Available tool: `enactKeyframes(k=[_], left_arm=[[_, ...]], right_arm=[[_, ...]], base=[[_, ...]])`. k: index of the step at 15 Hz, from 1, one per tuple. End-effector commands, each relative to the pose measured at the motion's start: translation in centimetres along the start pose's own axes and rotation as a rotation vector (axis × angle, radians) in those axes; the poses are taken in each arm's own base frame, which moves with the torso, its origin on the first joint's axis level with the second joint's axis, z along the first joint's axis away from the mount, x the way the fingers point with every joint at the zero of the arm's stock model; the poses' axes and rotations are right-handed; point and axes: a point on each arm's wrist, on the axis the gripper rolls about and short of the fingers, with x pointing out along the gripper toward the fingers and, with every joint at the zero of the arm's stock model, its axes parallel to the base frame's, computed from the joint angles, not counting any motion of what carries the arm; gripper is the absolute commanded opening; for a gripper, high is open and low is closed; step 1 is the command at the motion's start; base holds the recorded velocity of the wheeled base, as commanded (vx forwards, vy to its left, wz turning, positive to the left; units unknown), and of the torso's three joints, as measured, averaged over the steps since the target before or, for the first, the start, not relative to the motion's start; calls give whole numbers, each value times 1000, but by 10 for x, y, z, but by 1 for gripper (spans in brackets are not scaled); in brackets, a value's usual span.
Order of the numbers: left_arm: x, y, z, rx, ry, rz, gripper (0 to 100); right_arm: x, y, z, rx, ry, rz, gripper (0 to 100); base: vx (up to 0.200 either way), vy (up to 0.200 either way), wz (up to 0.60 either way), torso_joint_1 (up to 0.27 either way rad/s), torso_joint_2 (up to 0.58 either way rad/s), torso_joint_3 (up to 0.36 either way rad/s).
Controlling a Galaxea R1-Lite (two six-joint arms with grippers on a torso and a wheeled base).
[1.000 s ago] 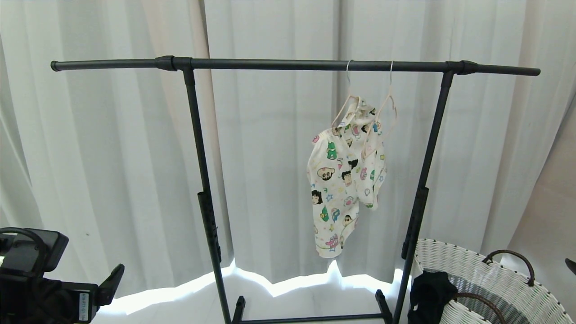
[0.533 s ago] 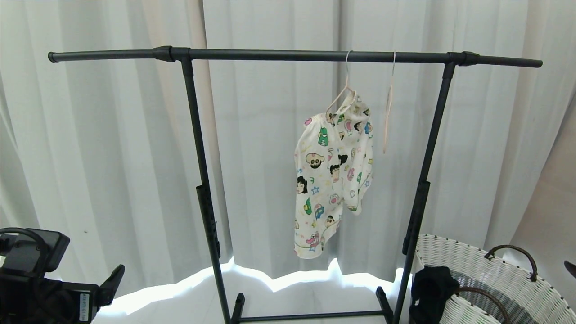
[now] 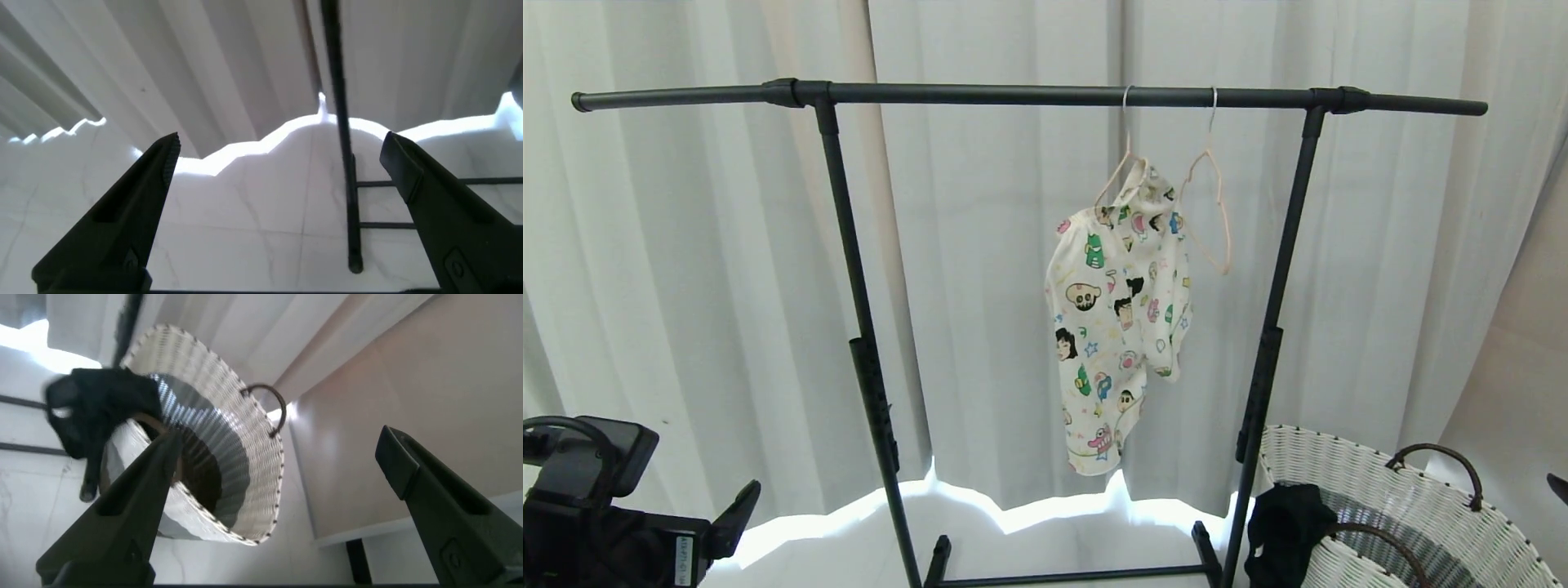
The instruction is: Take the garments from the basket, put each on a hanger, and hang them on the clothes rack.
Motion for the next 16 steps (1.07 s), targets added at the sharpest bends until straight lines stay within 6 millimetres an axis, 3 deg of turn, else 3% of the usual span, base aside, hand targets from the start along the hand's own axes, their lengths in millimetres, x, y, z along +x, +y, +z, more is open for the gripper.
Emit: enactKeyframes(k=[1,6,11,14,16], left_arm=[[0,-1,0,3,-3,-7,100],[-1,-1,1,0,-8,-7,100],[-1,-2,2,4,-21,-38,100],[-2,-6,4,16,-32,-67,100],[-4,-12,5,34,-47,-111,100]], right_arm=[[1,0,0,-2,4,2,100],[8,3,0,-45,24,36,100],[21,24,-9,-102,59,171,100],[40,40,-14,-134,93,245,100],[61,55,-16,-161,107,310,100]], base=[[0,-200,0,2,-2,2],[0,-40,0,0,1,0],[200,0,0,4,4,6],[200,0,0,2,5,1],[0,0,0,0,0,0]])
